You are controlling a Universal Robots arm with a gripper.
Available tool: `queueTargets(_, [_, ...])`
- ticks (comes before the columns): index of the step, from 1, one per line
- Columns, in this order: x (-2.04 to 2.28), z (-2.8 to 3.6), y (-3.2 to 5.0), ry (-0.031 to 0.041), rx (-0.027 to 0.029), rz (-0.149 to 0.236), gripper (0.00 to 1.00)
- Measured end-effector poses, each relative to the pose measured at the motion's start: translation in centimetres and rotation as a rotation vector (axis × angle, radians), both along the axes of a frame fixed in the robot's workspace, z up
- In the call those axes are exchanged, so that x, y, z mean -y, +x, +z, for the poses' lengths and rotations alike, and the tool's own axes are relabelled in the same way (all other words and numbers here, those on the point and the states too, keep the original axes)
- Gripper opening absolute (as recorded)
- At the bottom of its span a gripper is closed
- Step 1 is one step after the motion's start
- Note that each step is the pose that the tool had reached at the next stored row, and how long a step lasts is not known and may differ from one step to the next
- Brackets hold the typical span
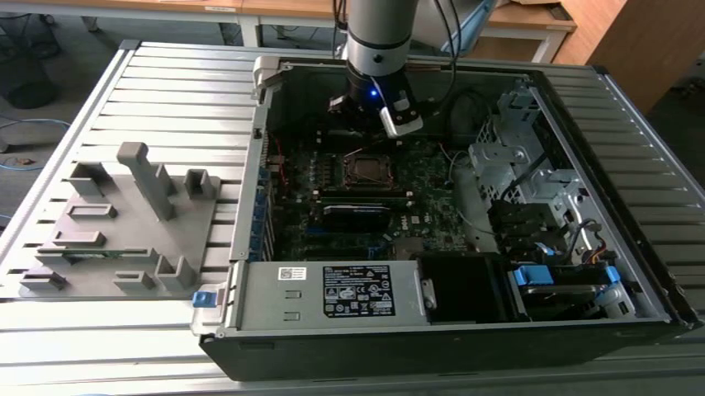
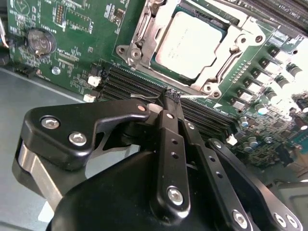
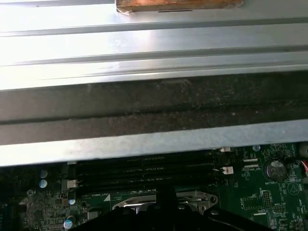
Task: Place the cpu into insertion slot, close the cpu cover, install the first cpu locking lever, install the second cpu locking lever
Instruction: 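Install the first cpu locking lever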
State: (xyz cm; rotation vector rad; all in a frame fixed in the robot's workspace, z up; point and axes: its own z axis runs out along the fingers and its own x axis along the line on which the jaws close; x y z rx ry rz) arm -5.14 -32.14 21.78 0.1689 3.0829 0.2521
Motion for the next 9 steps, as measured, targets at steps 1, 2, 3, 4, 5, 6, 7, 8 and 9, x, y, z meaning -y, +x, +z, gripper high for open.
queueTargets(1, [-0.01,-0.05,0.00,0.0000,0.0006,-0.010,0.11])
queueTargets(2, [-0.01,-0.10,0.00,0.0000,0.0009,-0.019,0.11])
queueTargets(3, [-0.02,-0.14,0.00,0.0000,0.0010,-0.032,0.11])
queueTargets(4, [-0.02,-0.18,0.00,0.0000,0.0011,-0.047,0.11])
queueTargets(5, [-0.02,-0.23,0.00,0.0000,0.0010,-0.064,0.11])
queueTargets(6, [-0.02,-0.29,0.00,-0.0001,0.0011,-0.082,0.11])
queueTargets(7, [-0.02,-0.35,0.00,0.0000,0.0011,-0.100,0.11])
queueTargets(8, [-0.02,-0.40,0.00,0.0000,0.0010,-0.118,0.11])
queueTargets(9, [-0.03,-0.42,0.00,-0.0001,0.0010,-0.136,0.11])
